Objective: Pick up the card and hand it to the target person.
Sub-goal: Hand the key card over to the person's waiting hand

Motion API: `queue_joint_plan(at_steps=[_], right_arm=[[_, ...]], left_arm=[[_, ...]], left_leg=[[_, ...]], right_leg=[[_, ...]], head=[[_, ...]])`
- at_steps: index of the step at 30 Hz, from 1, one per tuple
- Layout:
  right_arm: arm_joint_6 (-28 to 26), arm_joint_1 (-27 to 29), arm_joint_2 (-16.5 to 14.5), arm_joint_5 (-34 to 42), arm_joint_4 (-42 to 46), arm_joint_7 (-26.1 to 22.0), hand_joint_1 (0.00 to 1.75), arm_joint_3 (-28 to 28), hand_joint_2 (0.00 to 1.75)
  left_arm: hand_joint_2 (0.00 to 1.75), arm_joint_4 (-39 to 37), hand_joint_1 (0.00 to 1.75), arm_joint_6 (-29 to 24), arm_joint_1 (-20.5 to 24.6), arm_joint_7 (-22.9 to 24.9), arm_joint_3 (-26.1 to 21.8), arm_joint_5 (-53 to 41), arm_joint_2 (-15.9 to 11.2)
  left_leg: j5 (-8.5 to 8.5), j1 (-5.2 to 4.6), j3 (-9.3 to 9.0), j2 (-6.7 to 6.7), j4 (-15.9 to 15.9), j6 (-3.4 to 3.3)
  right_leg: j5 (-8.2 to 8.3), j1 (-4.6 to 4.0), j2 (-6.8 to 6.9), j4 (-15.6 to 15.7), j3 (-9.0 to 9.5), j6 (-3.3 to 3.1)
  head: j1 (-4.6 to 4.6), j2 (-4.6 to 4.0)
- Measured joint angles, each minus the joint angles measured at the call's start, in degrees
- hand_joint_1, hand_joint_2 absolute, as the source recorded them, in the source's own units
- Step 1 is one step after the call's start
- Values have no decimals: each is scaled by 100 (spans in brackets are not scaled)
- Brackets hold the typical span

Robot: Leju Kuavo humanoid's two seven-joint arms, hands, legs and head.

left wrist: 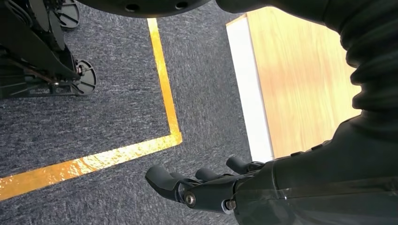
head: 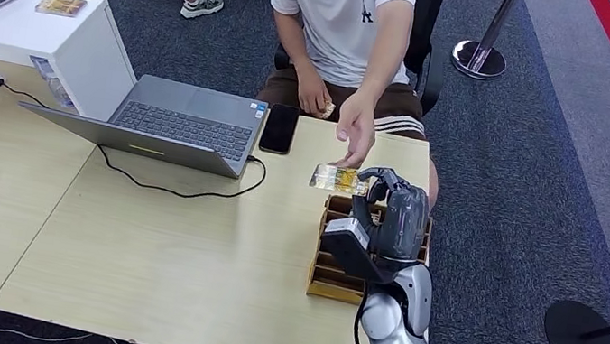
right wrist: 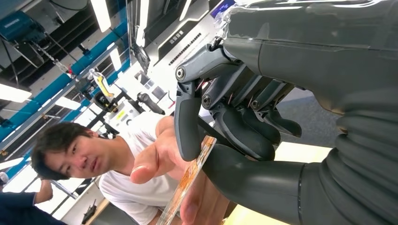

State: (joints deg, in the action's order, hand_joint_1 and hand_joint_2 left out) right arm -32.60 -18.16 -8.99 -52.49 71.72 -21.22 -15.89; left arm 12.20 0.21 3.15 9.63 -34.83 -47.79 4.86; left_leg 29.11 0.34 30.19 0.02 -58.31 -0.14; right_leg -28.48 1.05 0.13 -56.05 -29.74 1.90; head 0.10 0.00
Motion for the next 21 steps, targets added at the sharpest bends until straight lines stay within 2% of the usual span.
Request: queue_joint_plan(at_steps=[16,20,21], right_arm=[[-157,-259,-15,-10,-523,62,171,0,175],[-160,-260,-15,-8,-577,76,113,0,175],[-160,-260,-15,-8,-587,82,108,0,175]], left_arm=[[175,0,0,167,0,-43,-98,-21,1],[175,0,0,213,0,-46,-104,-19,1],[175,0,0,225,0,-46,-105,-19,1]], left_leg=[[0,0,-1,0,0,0],[0,0,-1,0,0,0],[0,0,-1,0,0,0]], right_leg=[[0,0,0,0,0,0],[0,0,0,0,0,0],[0,0,0,0,0,0]], head=[[0,0],[-1,0],[0,0]])
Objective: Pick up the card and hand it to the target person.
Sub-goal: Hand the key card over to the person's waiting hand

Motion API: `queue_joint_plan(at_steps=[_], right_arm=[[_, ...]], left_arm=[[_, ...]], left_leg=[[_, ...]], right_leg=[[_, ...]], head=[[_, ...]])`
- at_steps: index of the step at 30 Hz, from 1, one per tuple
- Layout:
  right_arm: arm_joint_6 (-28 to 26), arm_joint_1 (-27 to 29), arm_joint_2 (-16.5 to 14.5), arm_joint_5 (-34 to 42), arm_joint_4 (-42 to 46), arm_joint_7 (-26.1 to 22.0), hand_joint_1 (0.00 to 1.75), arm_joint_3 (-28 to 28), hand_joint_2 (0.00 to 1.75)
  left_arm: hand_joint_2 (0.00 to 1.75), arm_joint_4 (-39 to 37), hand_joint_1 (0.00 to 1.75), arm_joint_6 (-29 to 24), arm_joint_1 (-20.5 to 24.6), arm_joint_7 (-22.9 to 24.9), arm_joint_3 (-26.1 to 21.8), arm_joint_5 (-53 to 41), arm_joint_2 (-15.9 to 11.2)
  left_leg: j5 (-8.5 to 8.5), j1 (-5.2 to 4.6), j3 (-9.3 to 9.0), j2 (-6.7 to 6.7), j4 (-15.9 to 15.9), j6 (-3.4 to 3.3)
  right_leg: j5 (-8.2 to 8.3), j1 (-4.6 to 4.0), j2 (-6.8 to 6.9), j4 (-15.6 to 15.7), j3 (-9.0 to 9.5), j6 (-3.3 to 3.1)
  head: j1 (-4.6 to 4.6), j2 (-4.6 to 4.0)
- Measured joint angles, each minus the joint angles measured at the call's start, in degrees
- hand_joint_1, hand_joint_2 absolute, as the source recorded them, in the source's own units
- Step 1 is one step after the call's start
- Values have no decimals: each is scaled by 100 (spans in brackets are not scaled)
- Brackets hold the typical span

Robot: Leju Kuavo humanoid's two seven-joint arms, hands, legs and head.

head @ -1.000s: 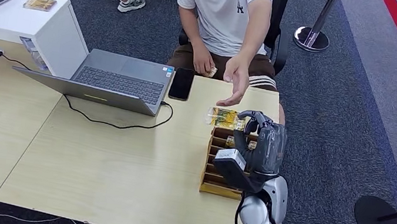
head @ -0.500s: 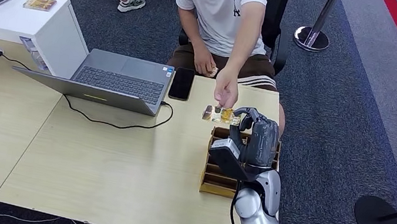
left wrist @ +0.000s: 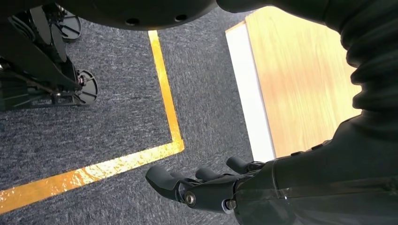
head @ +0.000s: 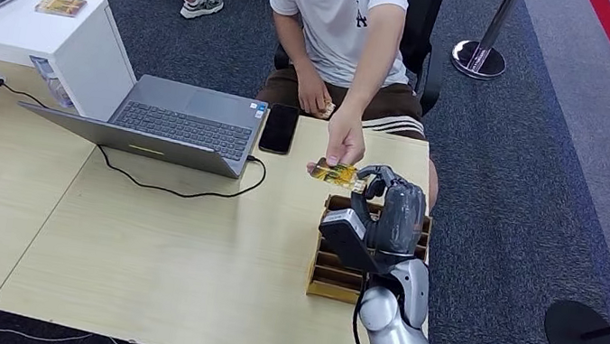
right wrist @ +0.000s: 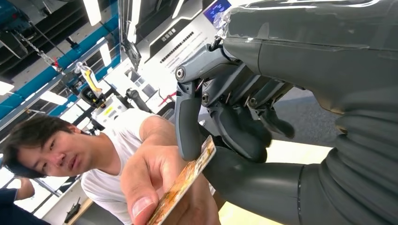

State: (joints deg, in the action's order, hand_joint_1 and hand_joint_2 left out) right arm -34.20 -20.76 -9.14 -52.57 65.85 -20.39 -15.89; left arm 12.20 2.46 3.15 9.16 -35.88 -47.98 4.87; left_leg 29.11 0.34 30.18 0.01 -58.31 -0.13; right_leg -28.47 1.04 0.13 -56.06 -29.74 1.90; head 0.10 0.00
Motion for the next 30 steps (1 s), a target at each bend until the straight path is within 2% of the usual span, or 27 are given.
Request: queue_joint_plan(at_steps=[3,4,7,8,21,23,26,28,30], right_arm=[[2,0,1,-4,-17,32,55,0,175],[3,1,1,-10,-19,46,33,0,175],[8,1,1,-42,-19,81,2,0,175],[9,1,1,-50,-19,89,0,0,175],[-15,7,3,13,8,103,3,1,175],[-39,28,11,105,86,73,21,7,175],[-75,120,35,373,357,-14,61,93,175],[-96,225,63,585,628,-68,78,208,175],[-117,351,114,787,944,-113,110,361,175]], left_arm=[[175,0,0,37,0,-2,-1,-14,-2],[175,0,0,48,0,-2,-1,-23,-2],[44,0,0,51,0,23,-16,-33,0],[0,0,0,36,0,52,-27,-32,0],[0,0,0,-111,2,121,-167,-31,5],[0,0,0,-119,2,125,-190,-30,10],[0,0,0,-128,1,133,-244,-21,21],[0,0,0,-137,0,140,-282,-12,32],[0,0,0,-150,-1,144,-320,-2,42]], left_leg=[[0,0,0,0,0,0],[0,0,-1,0,0,0],[0,0,-1,0,0,0],[0,0,-1,0,0,0],[0,0,-2,0,0,0],[0,0,-3,0,-1,0],[0,0,-2,0,-1,0],[0,-1,-2,0,-1,0],[0,-1,-1,0,-2,0]], right_leg=[[0,0,0,0,0,0],[0,0,0,0,0,0],[0,0,0,0,0,0],[0,0,0,0,0,0],[0,0,-1,0,-1,0],[0,0,-1,0,-1,0],[0,0,0,1,-2,0],[0,0,0,1,-2,0],[0,1,0,2,-3,0]], head=[[0,0],[0,0],[1,0],[1,0],[1,0],[1,0],[1,0],[1,0],[0,0]])
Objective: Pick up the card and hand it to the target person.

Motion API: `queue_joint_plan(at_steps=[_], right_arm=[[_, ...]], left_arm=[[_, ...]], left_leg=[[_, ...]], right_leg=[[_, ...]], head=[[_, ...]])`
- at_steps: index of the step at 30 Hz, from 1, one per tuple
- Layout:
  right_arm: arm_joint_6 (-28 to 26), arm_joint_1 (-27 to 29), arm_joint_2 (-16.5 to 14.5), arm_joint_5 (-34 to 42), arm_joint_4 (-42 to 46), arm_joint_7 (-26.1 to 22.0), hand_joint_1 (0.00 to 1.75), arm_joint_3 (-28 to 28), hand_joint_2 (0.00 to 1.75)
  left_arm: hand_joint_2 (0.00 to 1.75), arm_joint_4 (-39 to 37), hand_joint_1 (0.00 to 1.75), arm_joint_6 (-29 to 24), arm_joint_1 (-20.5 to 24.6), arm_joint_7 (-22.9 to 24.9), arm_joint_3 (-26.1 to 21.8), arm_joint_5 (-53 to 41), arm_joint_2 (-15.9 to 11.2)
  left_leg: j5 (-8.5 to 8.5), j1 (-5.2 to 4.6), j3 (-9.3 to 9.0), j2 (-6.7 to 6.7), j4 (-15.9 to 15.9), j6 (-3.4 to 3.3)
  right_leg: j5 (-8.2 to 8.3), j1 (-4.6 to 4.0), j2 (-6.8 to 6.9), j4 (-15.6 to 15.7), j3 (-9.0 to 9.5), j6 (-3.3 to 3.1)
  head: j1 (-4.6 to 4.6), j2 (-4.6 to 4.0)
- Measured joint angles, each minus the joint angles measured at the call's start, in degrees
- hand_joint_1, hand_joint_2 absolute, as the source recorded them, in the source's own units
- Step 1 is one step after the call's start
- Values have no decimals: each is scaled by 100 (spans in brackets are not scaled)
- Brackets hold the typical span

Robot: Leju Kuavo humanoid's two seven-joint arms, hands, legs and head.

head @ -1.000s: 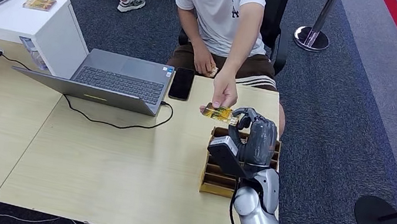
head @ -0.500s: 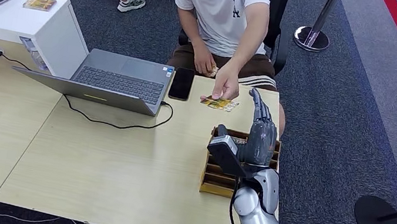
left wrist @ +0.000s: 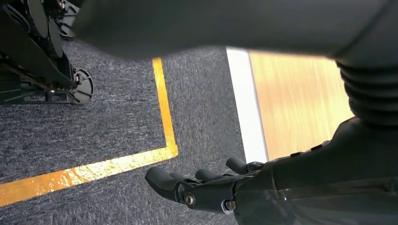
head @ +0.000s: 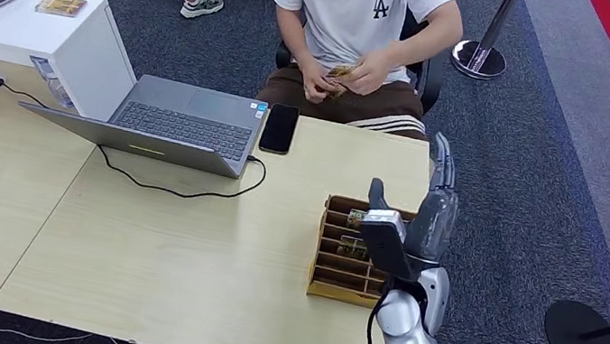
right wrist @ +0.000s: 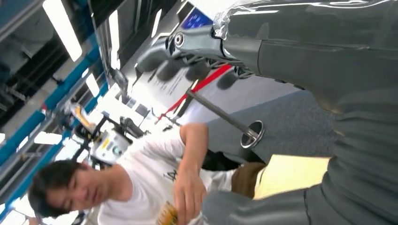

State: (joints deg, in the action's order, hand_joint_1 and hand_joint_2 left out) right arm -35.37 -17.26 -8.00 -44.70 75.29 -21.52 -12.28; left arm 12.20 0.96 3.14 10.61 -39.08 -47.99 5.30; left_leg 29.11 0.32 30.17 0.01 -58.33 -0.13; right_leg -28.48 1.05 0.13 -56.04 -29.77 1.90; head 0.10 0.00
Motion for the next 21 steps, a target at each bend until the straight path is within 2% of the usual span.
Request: queue_joint_plan(at_steps=[2,4,7,11,14,16,17,20,21], right_arm=[[-16,137,69,209,338,-60,134,210,175],[-18,277,136,427,657,-132,131,475,175],[-4,498,213,747,1047,-244,117,965,175],[138,716,267,1169,1348,-391,78,1771,175],[362,822,302,1619,1367,-495,74,2482,175],[529,865,343,1969,1282,-572,66,3006,175],[616,873,380,2165,1191,-623,57,3285,175],[861,867,544,2691,703,-794,16,4124,175],[894,865,575,2758,602,-819,8,4258,175]], left_arm=[[0,0,0,-9,-1,2,-42,10,8],[0,0,0,-13,-3,2,-84,14,13],[0,0,0,-16,-5,-1,-135,2,19],[0,0,0,-41,-4,-38,-213,-16,39],[0,0,0,-66,-4,-56,-262,-46,52],[0,0,0,-73,-4,-45,-286,-71,56],[0,0,0,-74,-4,-36,-299,-85,57],[0,0,0,-73,-4,-14,-337,-150,63],[0,0,0,-72,-4,-11,-342,-162,64]], left_leg=[[0,-1,1,0,0,0],[1,-2,1,-1,-1,-1],[1,-2,1,-2,-1,-1],[1,-2,-1,-3,-1,-1],[1,-2,0,-4,-1,-2],[2,-2,1,-6,-1,-2],[2,-2,2,-6,-1,-3],[4,-4,3,-9,-1,-6],[5,-5,3,-10,-1,-7]], right_leg=[[0,1,0,1,-1,0],[0,1,1,1,-1,0],[0,1,1,2,-1,0],[0,1,1,2,-1,0],[0,1,4,2,0,0],[0,1,9,2,0,0],[0,1,11,3,0,0],[0,2,13,4,1,0],[0,3,14,4,1,0]], head=[[-1,0],[0,0],[0,0],[1,0],[1,0],[1,0],[1,0],[-1,0],[-2,0]])
